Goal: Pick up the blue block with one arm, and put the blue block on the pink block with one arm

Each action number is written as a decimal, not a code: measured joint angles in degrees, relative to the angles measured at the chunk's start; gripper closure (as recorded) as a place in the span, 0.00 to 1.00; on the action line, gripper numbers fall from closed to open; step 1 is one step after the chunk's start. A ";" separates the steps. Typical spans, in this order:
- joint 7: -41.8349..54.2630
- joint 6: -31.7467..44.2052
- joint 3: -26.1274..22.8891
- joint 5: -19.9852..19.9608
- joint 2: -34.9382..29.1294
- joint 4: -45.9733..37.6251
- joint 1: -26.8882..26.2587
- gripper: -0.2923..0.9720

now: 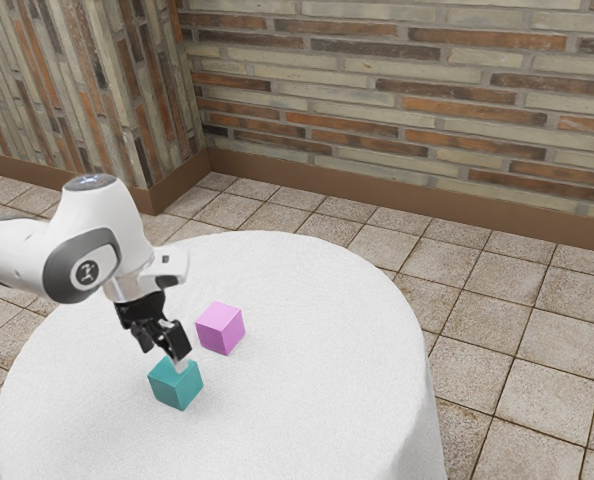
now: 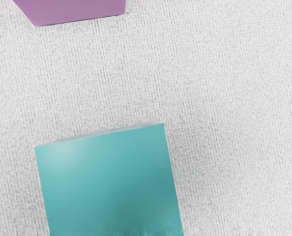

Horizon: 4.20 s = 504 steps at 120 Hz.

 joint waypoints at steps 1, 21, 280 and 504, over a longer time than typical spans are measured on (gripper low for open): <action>-0.04 -0.09 -0.01 0.00 -0.04 -0.02 -0.02 0.25; -0.82 -1.19 -0.48 0.03 -2.03 -1.81 -0.39 0.25; 0.15 14.35 0.11 -0.89 10.51 -2.61 -1.36 0.25; 0.24 3.94 2.28 -0.82 13.18 16.57 0.38 0.49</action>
